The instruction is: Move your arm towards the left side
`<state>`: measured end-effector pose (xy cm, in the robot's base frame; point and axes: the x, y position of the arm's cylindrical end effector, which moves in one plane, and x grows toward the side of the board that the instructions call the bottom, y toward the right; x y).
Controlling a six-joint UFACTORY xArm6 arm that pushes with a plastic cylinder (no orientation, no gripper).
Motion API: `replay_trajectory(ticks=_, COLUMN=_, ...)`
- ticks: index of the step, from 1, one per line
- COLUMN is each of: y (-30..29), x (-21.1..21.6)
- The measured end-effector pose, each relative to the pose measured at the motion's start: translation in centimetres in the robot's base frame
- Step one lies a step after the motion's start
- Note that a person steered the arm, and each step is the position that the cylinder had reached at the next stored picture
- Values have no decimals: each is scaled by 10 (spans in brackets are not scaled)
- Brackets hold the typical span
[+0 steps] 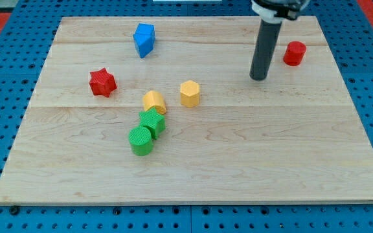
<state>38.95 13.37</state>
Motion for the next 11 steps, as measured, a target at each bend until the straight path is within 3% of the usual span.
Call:
replay_trajectory(ticks=1, y=0, x=46)
replay_trajectory(ticks=3, y=-18, x=86)
replay_trajectory(ticks=11, y=-29, x=86)
